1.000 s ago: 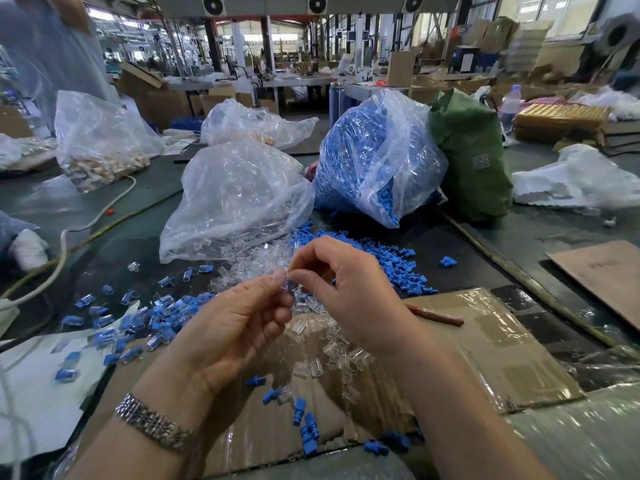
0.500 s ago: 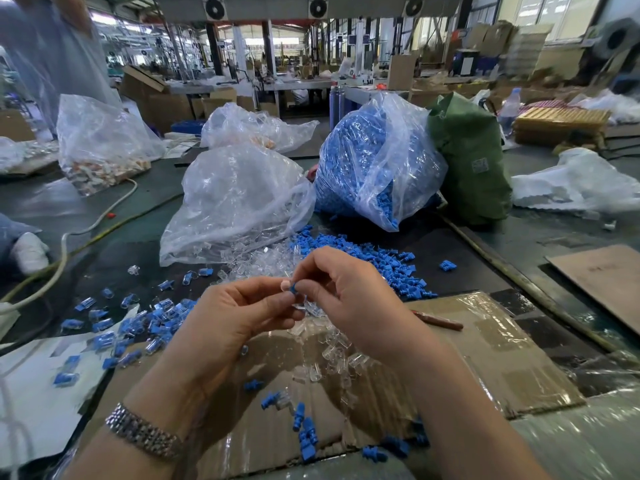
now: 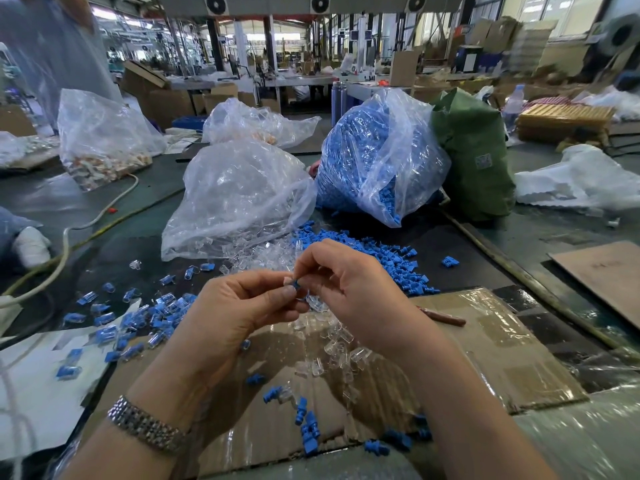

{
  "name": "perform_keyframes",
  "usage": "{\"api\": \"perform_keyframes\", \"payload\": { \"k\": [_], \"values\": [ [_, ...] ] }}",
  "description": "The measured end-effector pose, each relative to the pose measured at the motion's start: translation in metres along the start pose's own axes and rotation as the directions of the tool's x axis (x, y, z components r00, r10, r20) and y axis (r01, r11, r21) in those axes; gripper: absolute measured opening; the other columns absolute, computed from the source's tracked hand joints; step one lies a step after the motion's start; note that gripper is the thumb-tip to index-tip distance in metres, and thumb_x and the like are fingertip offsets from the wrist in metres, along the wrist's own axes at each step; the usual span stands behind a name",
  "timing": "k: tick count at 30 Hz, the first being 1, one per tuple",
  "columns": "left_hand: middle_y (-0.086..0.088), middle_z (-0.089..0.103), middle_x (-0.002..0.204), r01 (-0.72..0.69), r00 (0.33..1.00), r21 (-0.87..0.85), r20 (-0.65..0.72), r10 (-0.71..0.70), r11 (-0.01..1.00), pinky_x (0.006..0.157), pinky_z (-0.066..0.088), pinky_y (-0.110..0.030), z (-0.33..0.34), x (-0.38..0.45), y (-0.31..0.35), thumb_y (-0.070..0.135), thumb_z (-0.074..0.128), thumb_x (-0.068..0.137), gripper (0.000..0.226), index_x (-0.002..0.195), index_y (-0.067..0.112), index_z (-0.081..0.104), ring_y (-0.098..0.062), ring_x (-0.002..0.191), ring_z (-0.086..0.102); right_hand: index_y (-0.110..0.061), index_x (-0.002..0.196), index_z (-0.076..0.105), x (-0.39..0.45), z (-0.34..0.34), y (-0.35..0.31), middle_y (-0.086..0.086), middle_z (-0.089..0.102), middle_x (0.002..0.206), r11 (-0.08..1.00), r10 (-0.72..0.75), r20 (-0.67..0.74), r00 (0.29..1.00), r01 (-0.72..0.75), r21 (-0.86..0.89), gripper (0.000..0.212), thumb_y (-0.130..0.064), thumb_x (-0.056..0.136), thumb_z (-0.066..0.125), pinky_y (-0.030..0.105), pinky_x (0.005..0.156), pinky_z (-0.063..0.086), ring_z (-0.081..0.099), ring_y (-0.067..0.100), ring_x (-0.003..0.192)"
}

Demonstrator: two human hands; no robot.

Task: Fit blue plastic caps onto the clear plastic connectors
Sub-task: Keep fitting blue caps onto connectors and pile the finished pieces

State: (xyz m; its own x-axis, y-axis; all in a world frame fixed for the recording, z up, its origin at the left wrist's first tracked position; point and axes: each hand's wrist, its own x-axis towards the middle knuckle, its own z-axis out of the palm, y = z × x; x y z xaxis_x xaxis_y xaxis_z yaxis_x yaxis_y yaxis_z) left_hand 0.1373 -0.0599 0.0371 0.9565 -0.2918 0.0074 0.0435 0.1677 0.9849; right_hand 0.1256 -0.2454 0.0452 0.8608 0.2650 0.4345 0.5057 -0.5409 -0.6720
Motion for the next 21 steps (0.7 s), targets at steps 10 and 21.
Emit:
{"api": "perform_keyframes", "payload": {
  "k": [10, 21],
  "values": [
    [-0.025, 0.075, 0.103, -0.024, 0.999, -0.052, -0.033, 0.022, 0.998, 0.072, 0.061, -0.027, -0.007, 0.003, -0.001, 0.005, 0.073, 0.074, 0.024, 0.098, 0.002, 0.078, -0.032, 0.087, 0.075, -0.018, 0.124, 0.05, -0.013, -0.029, 0.021, 0.007, 0.045, 0.129, 0.544, 0.71, -0.008, 0.704, -0.556, -0.629, 0.055, -0.057, 0.088, 0.065, 0.049, 0.105, 0.038, 0.042, 0.03, 0.127],
    [-0.024, 0.074, 0.105, -0.027, 0.997, -0.157, -0.079, 0.015, 0.987, 0.07, 0.061, -0.026, -0.01, 0.005, -0.001, 0.006, 0.072, 0.075, 0.022, 0.096, 0.004, 0.078, -0.03, 0.086, 0.075, -0.018, 0.071, 0.042, -0.009, -0.03, 0.018, 0.0, 0.047, 0.072, 0.588, 0.668, 0.026, 0.744, -0.506, -0.631, 0.031, -0.028, 0.094, 0.06, 0.031, 0.056, 0.031, 0.043, 0.016, 0.062]
  ]
}}
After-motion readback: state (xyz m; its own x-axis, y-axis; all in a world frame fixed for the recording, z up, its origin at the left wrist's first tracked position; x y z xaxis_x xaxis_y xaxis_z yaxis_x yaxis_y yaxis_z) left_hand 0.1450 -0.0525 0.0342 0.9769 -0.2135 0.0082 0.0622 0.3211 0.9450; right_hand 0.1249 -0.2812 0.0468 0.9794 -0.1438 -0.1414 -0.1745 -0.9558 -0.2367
